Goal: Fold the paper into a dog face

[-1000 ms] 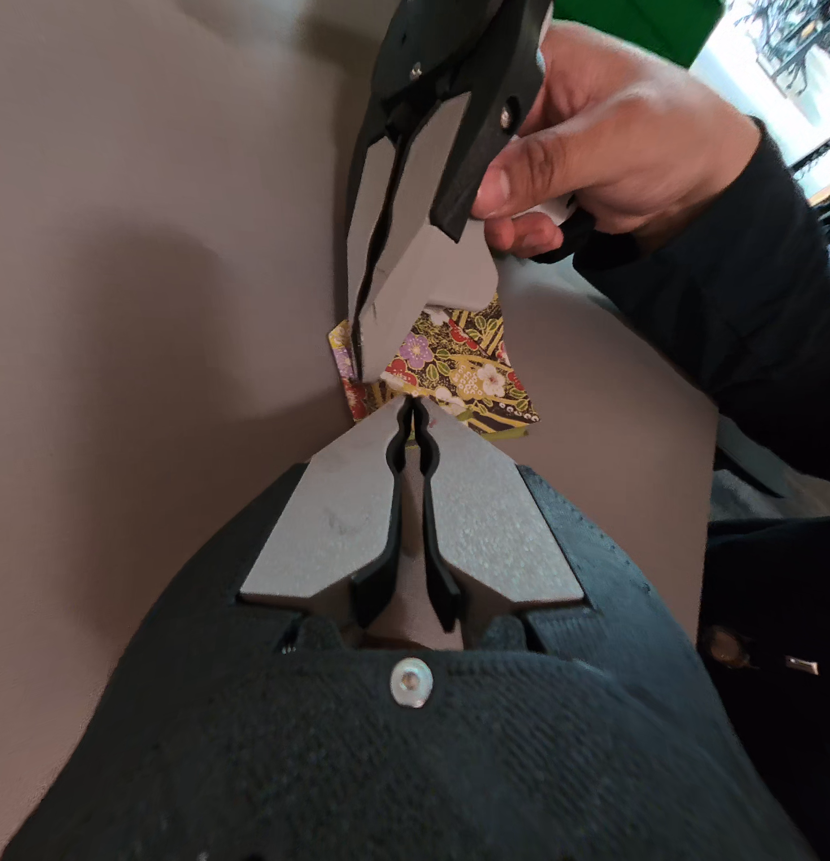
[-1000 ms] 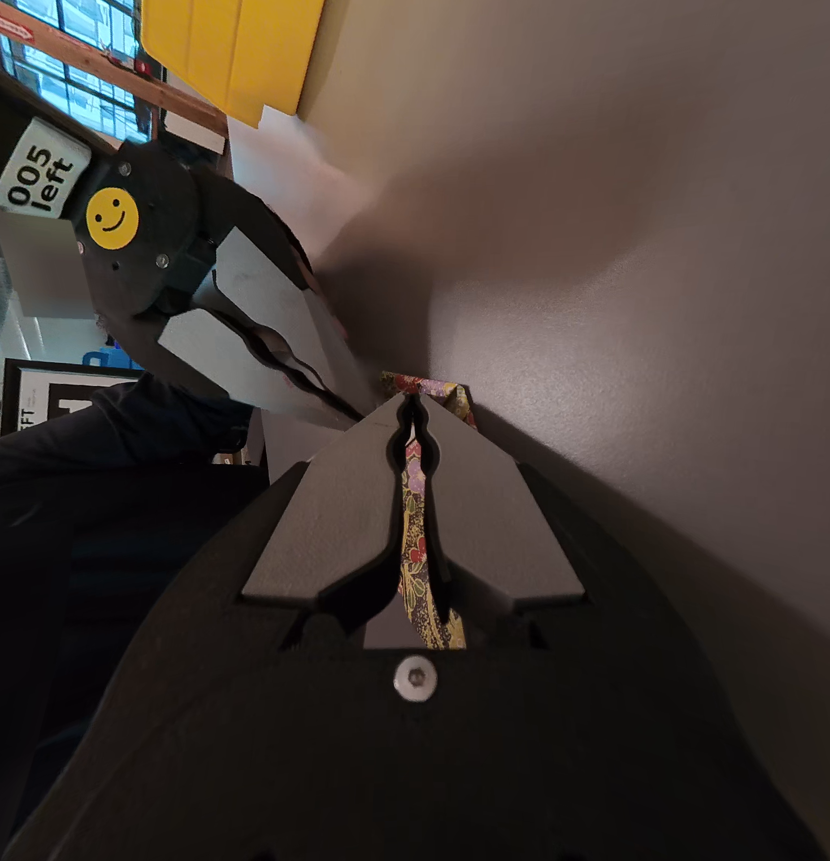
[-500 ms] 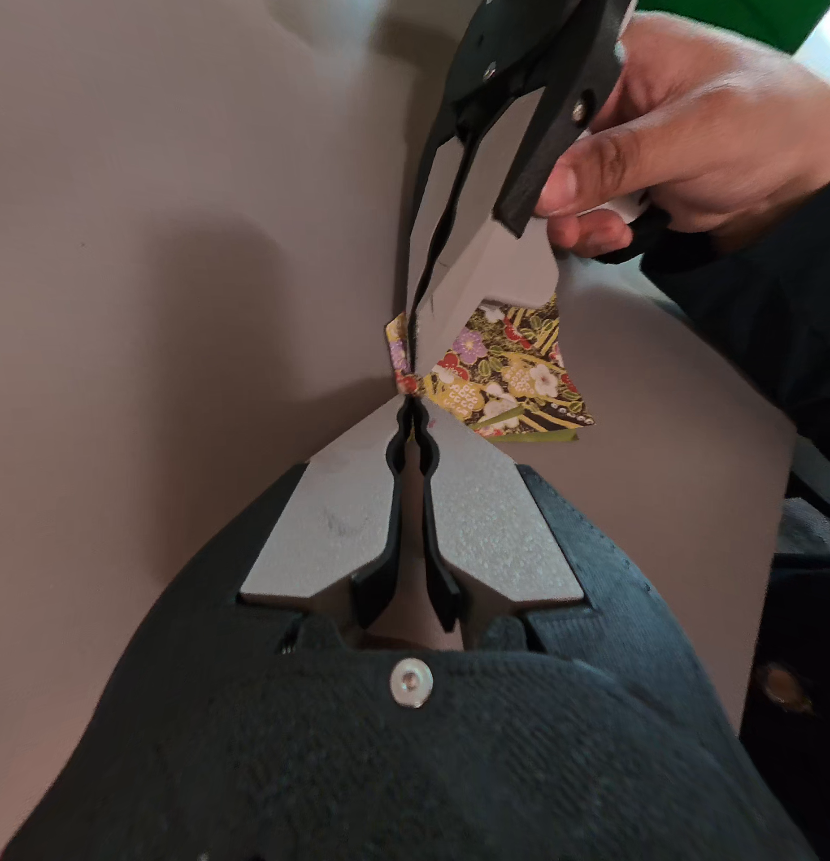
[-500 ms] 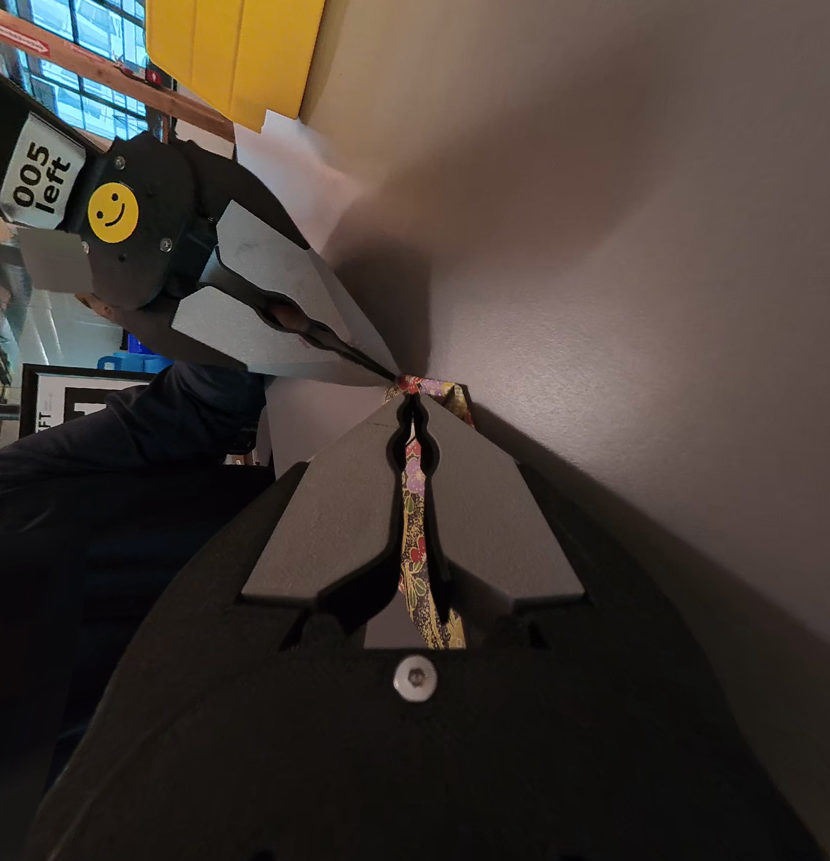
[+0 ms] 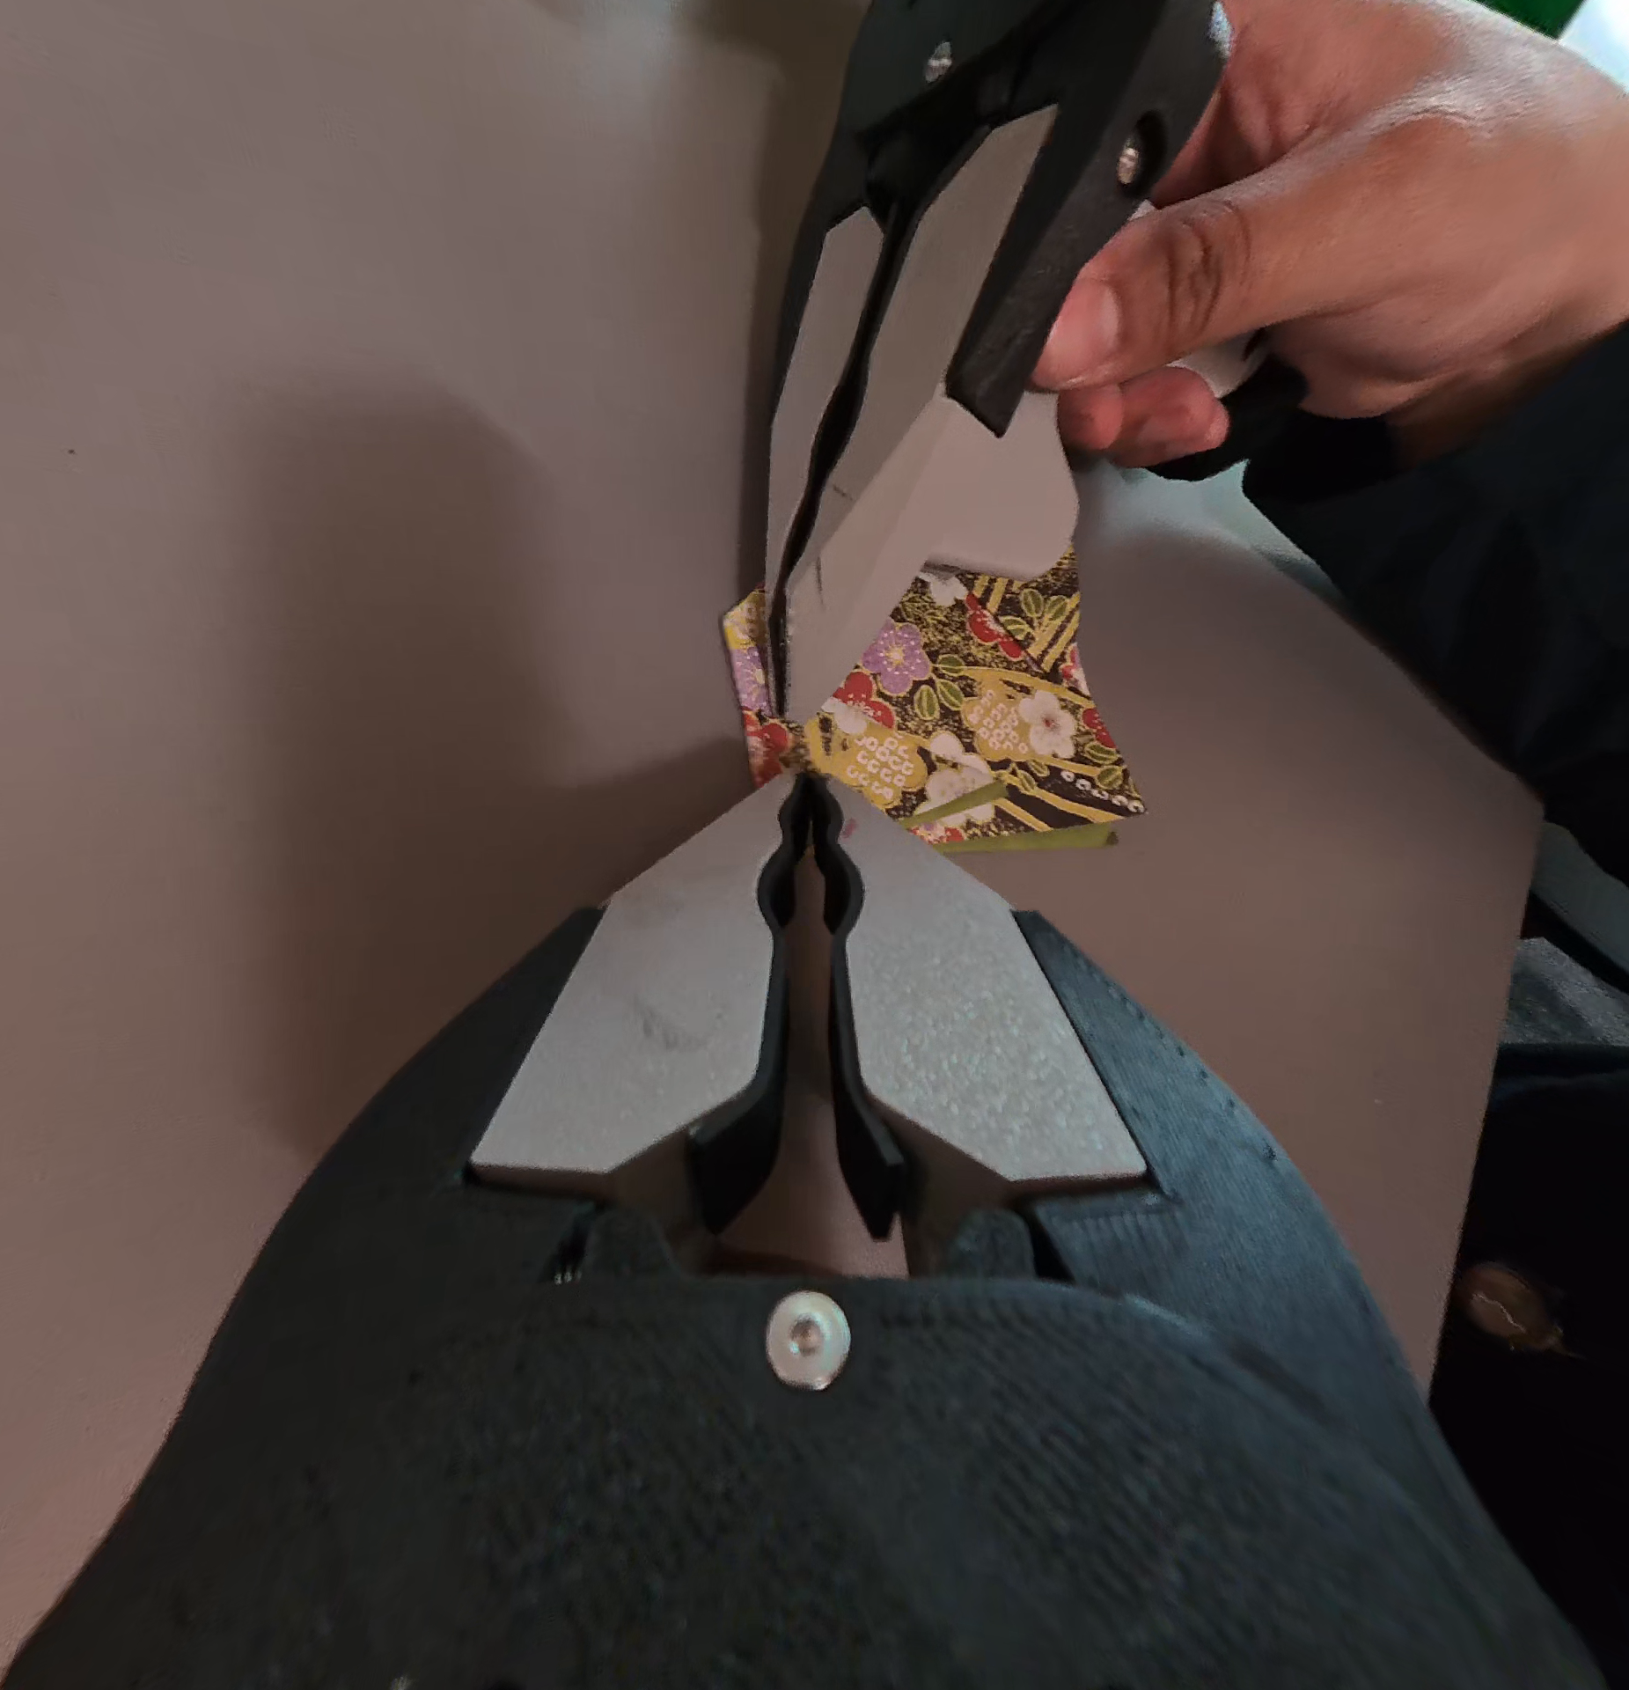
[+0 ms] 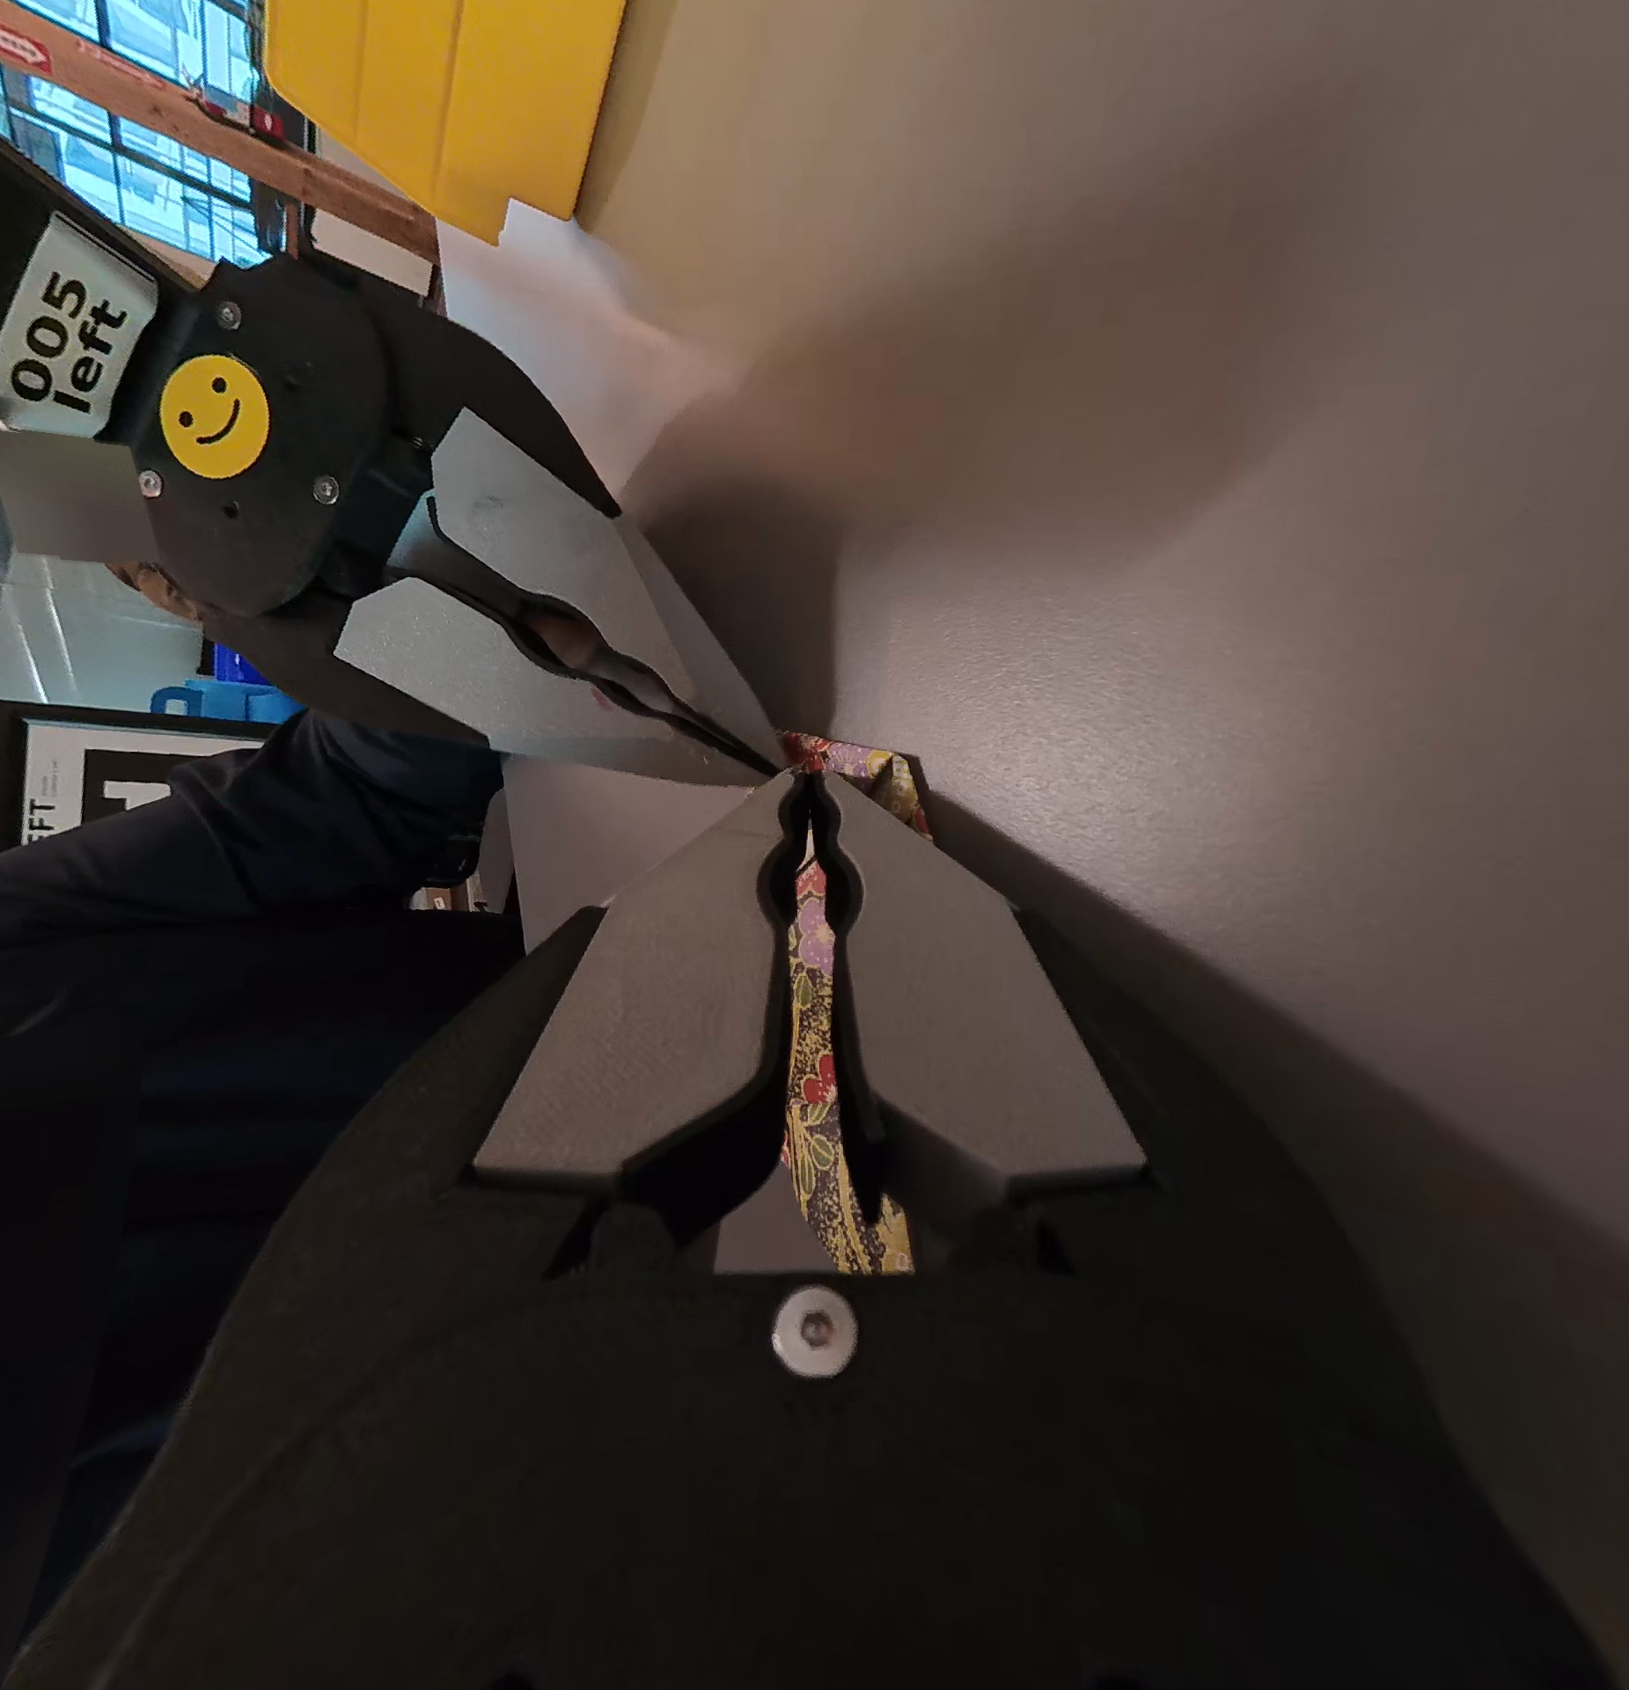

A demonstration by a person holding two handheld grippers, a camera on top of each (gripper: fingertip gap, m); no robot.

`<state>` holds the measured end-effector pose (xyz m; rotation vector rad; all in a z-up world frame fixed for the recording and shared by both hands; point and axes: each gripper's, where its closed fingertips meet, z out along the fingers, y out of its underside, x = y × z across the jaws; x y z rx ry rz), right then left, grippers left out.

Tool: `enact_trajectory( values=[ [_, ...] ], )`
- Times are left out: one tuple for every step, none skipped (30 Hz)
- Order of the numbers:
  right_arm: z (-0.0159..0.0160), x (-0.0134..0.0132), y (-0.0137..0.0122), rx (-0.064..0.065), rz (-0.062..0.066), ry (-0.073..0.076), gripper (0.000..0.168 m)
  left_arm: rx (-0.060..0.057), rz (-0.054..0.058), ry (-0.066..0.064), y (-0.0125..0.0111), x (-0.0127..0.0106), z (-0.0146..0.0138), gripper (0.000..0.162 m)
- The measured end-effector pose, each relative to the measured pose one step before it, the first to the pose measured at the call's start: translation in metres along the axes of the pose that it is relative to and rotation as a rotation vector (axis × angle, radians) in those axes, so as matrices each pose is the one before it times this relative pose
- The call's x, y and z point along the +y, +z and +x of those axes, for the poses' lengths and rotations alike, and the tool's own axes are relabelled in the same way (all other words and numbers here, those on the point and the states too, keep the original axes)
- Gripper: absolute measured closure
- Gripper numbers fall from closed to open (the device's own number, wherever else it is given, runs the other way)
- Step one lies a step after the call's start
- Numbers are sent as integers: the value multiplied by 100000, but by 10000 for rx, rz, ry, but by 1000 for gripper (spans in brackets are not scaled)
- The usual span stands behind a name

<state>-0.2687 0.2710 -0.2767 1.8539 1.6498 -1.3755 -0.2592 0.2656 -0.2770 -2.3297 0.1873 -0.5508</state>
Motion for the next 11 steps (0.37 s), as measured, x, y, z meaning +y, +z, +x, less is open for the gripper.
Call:
enact_trajectory(
  values=[
    [1, -5, 0, 10, -6, -30, 168, 265, -67, 97, 120, 107, 506, 162],
    [1, 10, 6, 2, -5, -26, 168, 205, -37, -10, 204, 14, 421, 162],
    [-2, -10, -2, -5, -2, -16, 168, 50, 0, -16, 214, -109, 170, 162],
    [-2, -7, -7, -16, 4, -1, 168, -24, -6, 29, 173, -134, 44, 162],
    [-7, 8, -2, -25, 10, 8, 168, -16, -8, 13, 159, -112, 28, 162],
    [0, -9, -6, -18, 12, -9, 168, 1, -1, -12, 116, -79, 38, 162],
    [-18, -17, -3, -9, 19, -39, 168, 2, 3, -35, 67, -27, 15, 162],
    [-109, -63, -54, -50, 53, -52, 168, -8, 10, -21, 20, -1, -4, 162],
    [-357, -207, -178, -185, 145, -50, 168, -5, 16, -8, 1, -1, -7, 162],
    [-659, -423, -350, -329, 296, -53, 168, 6, 10, -11, 4, 6, -6, 162],
    [-694, -511, -478, -296, 356, -69, 168, -2, 6, -4, 5, 6, 0, 162]
  ],
)
